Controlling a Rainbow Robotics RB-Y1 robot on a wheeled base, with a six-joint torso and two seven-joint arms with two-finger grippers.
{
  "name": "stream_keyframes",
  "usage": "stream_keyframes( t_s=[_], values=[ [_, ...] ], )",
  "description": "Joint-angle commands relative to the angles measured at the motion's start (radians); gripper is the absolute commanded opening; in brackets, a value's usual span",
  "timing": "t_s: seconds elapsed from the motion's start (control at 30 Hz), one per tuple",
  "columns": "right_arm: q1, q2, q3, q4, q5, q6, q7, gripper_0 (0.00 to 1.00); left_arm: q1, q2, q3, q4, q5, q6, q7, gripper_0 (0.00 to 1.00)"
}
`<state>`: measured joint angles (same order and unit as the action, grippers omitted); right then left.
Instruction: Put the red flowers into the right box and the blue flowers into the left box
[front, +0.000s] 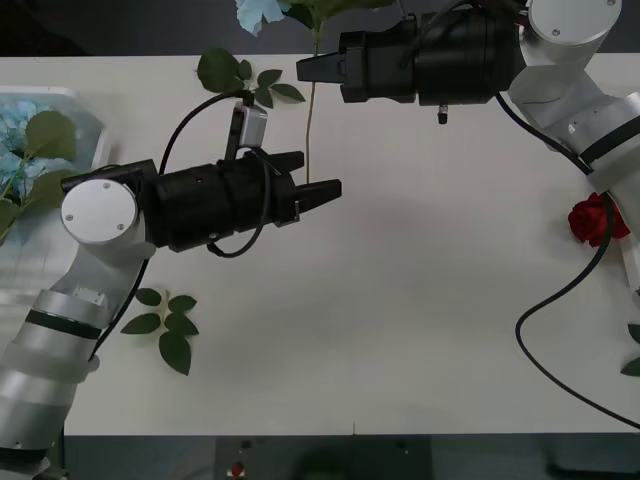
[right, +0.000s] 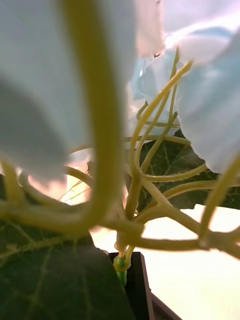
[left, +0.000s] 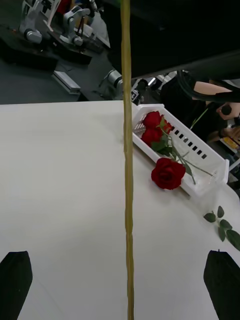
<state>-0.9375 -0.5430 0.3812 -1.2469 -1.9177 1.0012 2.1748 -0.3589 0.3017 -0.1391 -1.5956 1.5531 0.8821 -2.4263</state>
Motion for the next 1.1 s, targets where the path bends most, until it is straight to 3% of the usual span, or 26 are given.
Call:
stream_keyframes(
  t_s=[0.03,0.13,0.23,0.3,0.37,0.87,0.9,0.97,1.03,1.07,1.1],
  values=[
    [-0.010,0.005,0.005,-0.031,-0.011,0.000,0.048,0.00,-0.058,-0.027,0.023,0.000,-0.001,-0.009,-0.017,0.99],
    [-0.010,0.005,0.005,-0.031,-0.011,-0.001,0.048,0.00,-0.077,-0.035,0.023,0.023,0.001,-0.009,-0.017,0.89],
    [-0.012,0.005,0.005,-0.031,-0.011,-0.007,0.049,0.00,-0.083,-0.039,0.023,0.036,-0.001,-0.018,-0.019,0.52],
    [-0.010,0.005,0.005,-0.031,-0.011,-0.010,0.049,0.00,-0.081,-0.039,0.023,0.040,0.001,-0.018,-0.020,0.10],
    [-0.010,0.005,0.005,-0.031,-0.011,-0.010,0.049,0.00,-0.081,-0.039,0.023,0.040,0.001,-0.018,-0.019,0.00],
    [-0.012,0.000,0.005,-0.031,-0.011,-0.026,0.051,0.00,-0.081,-0.026,0.024,0.049,0.013,-0.022,-0.017,0.00],
    [-0.010,-0.005,0.005,-0.031,-0.011,-0.026,0.049,0.09,-0.081,-0.024,0.024,0.049,0.015,-0.025,-0.017,0.00],
    [-0.010,-0.014,0.010,-0.031,-0.011,-0.026,0.046,0.38,-0.081,-0.019,0.024,0.049,0.021,-0.026,-0.017,0.00],
    [-0.010,-0.028,0.013,-0.031,-0.011,-0.029,0.048,0.43,-0.081,-0.016,0.024,0.049,0.024,-0.026,-0.017,0.00],
    [-0.010,-0.034,0.013,-0.031,-0.011,-0.029,0.049,0.58,-0.081,-0.015,0.024,0.049,0.028,-0.026,-0.017,0.00],
    [-0.012,-0.043,0.013,-0.031,-0.011,-0.032,0.051,0.58,-0.081,-0.012,0.024,0.049,0.033,-0.028,-0.016,0.00]
  ],
)
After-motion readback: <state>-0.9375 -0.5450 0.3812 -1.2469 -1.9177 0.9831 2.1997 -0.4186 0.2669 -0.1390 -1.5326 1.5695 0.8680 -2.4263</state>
